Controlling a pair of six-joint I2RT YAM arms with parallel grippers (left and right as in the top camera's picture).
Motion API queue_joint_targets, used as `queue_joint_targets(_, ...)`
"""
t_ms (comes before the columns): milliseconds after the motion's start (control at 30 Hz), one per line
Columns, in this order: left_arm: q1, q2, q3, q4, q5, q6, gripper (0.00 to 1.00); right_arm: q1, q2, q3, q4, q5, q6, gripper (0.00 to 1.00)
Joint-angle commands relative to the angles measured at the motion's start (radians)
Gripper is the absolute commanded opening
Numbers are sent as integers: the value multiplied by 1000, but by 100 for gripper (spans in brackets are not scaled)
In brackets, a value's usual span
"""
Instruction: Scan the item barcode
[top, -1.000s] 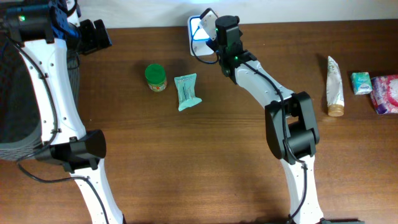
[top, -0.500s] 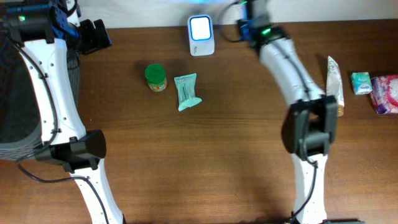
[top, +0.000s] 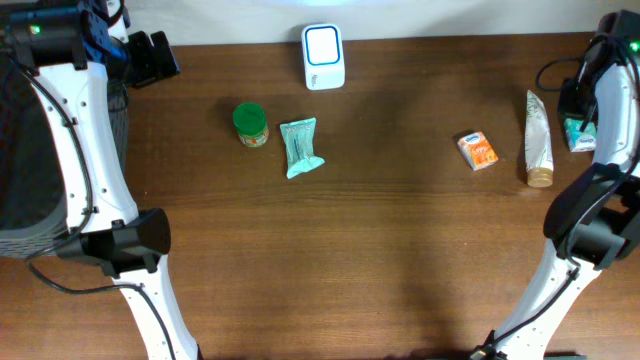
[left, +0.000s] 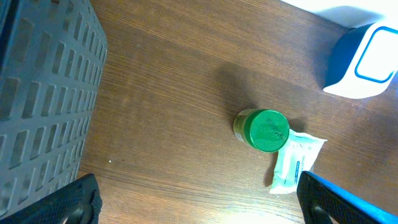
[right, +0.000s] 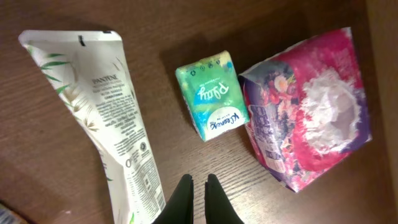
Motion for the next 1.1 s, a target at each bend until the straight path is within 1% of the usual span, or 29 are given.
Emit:
queue_joint_targets(0,3,-34,12,-1,-10,-2,99,5,-10,-19,8,-201,-6,5)
queue_joint_targets(33,3,-34,12,-1,-10,-2,99,10,-10,-19,12,-322,-8,5)
queue_joint_targets(100,3,-34,12,-1,-10,-2,99,32,-13,-15,15,-473,-33,5)
queue_joint_targets(200,3,-34,12,-1,-10,-2,99,92,-25,-8,0,-529,-33,14)
queue_joint_targets(233,3,-34,12,-1,-10,-2,99,123,-25,-8,-36,-529,-33,21)
queue_joint_targets(267,4,-34,12,-1,-10,-2,99,150,-24,-9,-72,-528,-53,26)
queue_joint_targets(300,3,-34,12,-1,-10,-2,99,179,-24,-11,-113,-525,-102,27)
queue_joint_targets(333,4,-34,12,-1,-10,-2,99,214,-23,-11,-156,-500,-144,27)
queue_joint_targets(367,3,-34,12,-1,-10,-2,99,237,-21,-11,-180,-448,-145,27)
queue_joint_targets(400,3,-34,12,-1,-10,-2,99,282,-12,-13,-219,-315,-145,27)
queue_joint_targets(467,3,-34,12,-1,-10,-2,99,332,-2,-36,-245,-210,-145,28)
queue_joint_targets(500,3,-34,12,-1,-10,-2,99,354,3,-66,-238,-161,-145,29)
queue_joint_targets(533,3,-34,12,-1,-10,-2,99,367,5,-91,-229,-118,-143,32)
queue_joint_targets(600,4,-34,12,-1,-10,-2,99,384,5,-178,-155,16,-138,34)
queue_joint_targets(633,4,-34,12,-1,-10,-2,99,384,5,-222,-111,46,-138,34)
queue_joint_targets(700,3,-34,12,-1,-10,-2,99,380,5,-282,-41,46,-138,34)
queue_joint_targets(800,4,-34,12,-1,-10,-2,99,380,5,-349,40,45,-138,33)
queue_joint_targets(833,4,-34,12,-1,-10,-2,99,380,5,-367,58,46,-138,29)
queue_joint_targets(867,4,-34,12,-1,-10,-2,99,380,5,-388,79,45,-138,19)
queue_joint_targets(900,4,-34,12,-1,-10,-2,99,380,5,-396,85,45,-138,6)
queue_joint_targets(967,3,-34,12,-1,-10,-2,99,380,3,-392,84,45,-137,4)
queue_joint_targets(1067,3,-34,12,-1,-10,-2,99,380,-4,-320,47,51,-108,4)
